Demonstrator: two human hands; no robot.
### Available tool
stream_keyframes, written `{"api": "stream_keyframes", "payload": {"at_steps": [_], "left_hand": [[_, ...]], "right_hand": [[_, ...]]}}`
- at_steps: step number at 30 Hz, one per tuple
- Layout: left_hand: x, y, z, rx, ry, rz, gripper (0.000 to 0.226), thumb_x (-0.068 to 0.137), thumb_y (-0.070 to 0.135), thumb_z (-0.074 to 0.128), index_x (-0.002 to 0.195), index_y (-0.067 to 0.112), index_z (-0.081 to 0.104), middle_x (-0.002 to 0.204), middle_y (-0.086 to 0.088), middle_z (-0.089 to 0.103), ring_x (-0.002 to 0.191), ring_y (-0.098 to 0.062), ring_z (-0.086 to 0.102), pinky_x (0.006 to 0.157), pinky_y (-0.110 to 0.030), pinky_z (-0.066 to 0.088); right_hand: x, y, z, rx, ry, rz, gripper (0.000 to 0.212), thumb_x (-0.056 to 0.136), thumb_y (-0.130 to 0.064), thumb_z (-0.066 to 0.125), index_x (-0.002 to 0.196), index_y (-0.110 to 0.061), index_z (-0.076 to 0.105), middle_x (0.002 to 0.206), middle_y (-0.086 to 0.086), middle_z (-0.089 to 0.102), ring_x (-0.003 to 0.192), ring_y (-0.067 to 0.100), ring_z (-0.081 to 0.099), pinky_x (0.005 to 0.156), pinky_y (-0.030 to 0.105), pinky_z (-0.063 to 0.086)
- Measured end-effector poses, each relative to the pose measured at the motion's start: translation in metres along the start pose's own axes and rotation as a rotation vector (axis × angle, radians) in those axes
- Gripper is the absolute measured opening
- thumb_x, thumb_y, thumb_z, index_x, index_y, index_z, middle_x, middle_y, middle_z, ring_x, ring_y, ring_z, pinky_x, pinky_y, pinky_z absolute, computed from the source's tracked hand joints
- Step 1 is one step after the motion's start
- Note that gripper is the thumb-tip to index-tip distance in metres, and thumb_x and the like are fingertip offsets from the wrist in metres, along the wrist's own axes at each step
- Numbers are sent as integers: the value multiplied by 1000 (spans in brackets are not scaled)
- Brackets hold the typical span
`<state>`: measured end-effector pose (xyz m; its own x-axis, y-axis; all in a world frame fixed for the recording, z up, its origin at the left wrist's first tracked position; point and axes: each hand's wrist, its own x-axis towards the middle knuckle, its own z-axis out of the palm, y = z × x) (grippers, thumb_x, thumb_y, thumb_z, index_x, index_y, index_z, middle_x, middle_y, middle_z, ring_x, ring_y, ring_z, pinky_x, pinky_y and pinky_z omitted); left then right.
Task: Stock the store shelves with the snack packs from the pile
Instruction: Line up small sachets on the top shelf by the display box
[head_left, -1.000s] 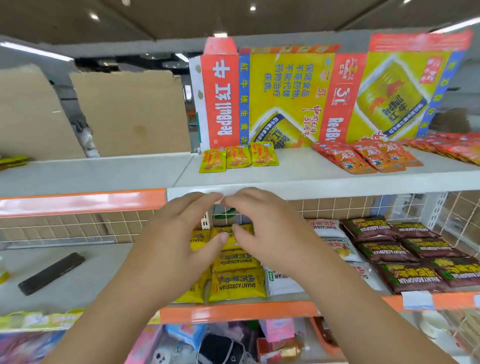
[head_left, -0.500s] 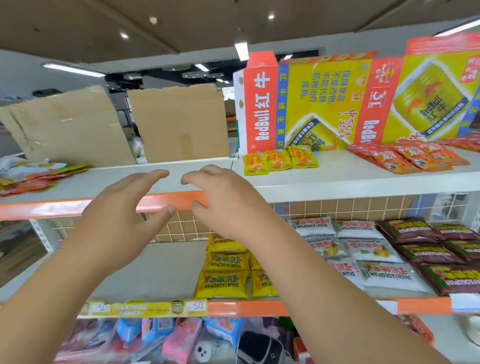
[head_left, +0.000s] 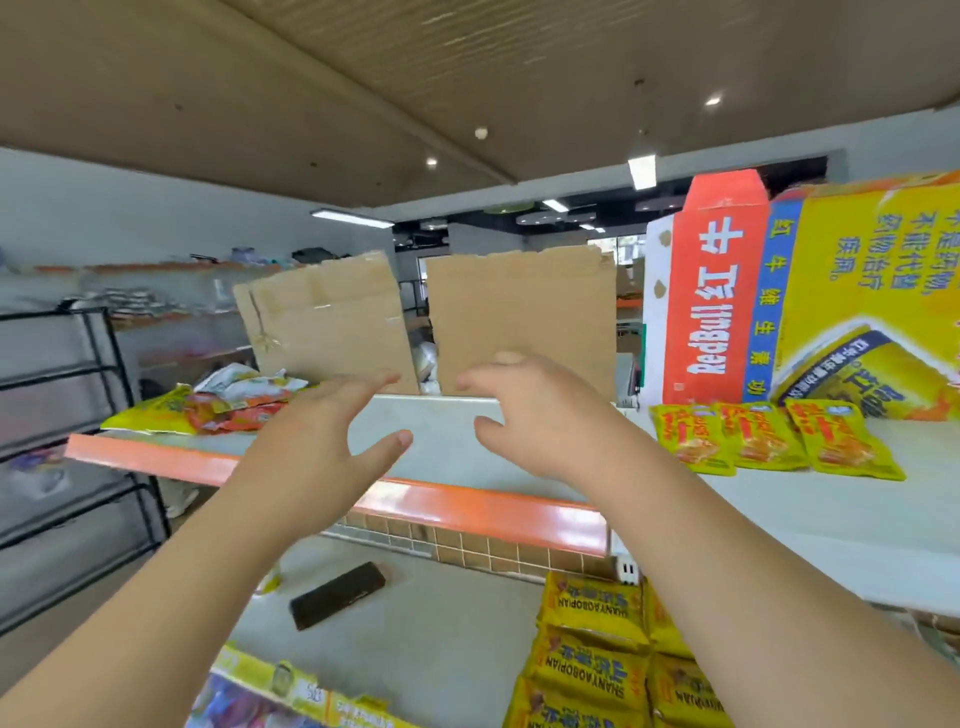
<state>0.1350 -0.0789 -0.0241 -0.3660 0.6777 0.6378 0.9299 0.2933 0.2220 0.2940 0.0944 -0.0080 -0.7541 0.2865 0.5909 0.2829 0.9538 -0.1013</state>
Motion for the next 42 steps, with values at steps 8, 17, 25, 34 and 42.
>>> {"api": "stream_keyframes", "payload": {"at_steps": [8, 17, 25, 34, 42], "left_hand": [[36, -62, -7, 104, 50, -49, 58, 90, 55, 61, 145, 44, 44, 138, 17, 55, 125, -9, 52, 92, -26, 39], [75, -177, 1, 59, 37, -93, 55, 90, 55, 60, 142, 47, 46, 138, 22, 53, 128, -6, 48, 93, -25, 39], [111, -306, 37, 89, -47, -63, 51, 85, 58, 57, 134, 43, 57, 131, 15, 62, 120, -12, 57, 95, -31, 48], [149, -403, 61, 199, -124, -70, 62, 79, 68, 41, 138, 50, 49, 130, 15, 60, 122, -15, 55, 96, -36, 48], [149, -416, 79, 226, -84, -11, 62, 76, 71, 33, 128, 47, 57, 113, 12, 71, 107, -14, 65, 85, -33, 45]], "right_hand": [[95, -27, 24, -33, -84, -153, 43, 93, -31, 56, 135, -38, 55, 132, -4, 53, 117, 22, 54, 68, 27, 36], [192, -71, 83, -80, -194, -207, 42, 91, -28, 56, 131, -40, 56, 131, -5, 55, 114, 20, 54, 83, 35, 50], [302, -115, 169, -93, -326, -116, 33, 87, -26, 57, 118, -36, 64, 117, -6, 63, 104, 22, 59, 90, 40, 53], [377, -137, 257, -67, -466, 25, 37, 90, -35, 59, 127, -36, 62, 123, -1, 62, 102, 21, 60, 84, 31, 51], [374, -125, 300, 63, -390, 149, 28, 88, -27, 62, 113, -38, 68, 88, -12, 57, 66, 7, 53, 55, 24, 38]]}}
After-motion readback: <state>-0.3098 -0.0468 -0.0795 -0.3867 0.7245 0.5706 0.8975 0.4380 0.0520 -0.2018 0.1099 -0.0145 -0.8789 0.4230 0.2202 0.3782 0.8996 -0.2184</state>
